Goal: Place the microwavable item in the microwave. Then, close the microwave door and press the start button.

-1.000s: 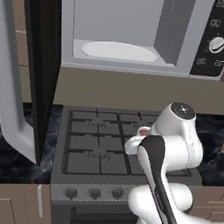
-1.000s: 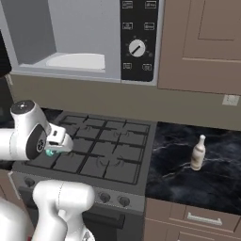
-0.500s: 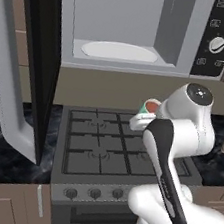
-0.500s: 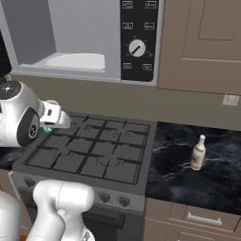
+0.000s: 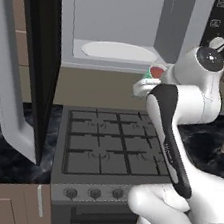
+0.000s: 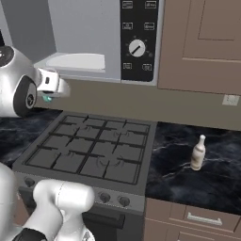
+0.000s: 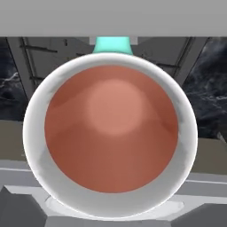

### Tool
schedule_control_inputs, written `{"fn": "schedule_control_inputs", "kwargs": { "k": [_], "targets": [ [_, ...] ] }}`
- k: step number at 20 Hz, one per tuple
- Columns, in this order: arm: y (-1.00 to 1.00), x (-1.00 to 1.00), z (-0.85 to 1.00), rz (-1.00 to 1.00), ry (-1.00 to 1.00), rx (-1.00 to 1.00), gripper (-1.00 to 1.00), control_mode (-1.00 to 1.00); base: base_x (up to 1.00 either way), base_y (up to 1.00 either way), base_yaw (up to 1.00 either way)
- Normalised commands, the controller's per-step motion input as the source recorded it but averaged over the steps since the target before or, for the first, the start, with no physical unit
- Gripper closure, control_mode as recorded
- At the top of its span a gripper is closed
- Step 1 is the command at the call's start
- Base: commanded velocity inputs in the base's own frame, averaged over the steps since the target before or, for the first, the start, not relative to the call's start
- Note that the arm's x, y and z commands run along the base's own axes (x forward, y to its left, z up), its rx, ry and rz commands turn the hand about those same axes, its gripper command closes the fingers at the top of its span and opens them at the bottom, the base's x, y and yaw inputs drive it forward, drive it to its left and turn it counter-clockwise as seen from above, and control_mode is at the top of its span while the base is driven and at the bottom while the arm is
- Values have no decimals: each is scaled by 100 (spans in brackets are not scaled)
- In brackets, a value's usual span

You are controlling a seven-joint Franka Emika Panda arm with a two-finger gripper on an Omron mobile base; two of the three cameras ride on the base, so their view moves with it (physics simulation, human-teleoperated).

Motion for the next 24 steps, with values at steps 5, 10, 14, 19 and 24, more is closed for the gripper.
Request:
{"fn": "schedule_control_inputs", "kwargs": {
  "k": [5, 10, 14, 19, 24],
  "targets": [
    [0, 47, 63, 0, -3, 0, 100, -100, 0, 0, 0],
    [1, 62, 75, 0, 3, 0, 100, -100, 0, 0, 0],
    [10, 80, 36, 0, 8, 0, 100, -100, 0, 0, 0],
    [17, 100, -5, 0, 27, 0, 100, -100, 0, 0, 0],
    [12, 91, -19, 0, 23, -1, 100, -100, 0, 0, 0]
  ]
}}
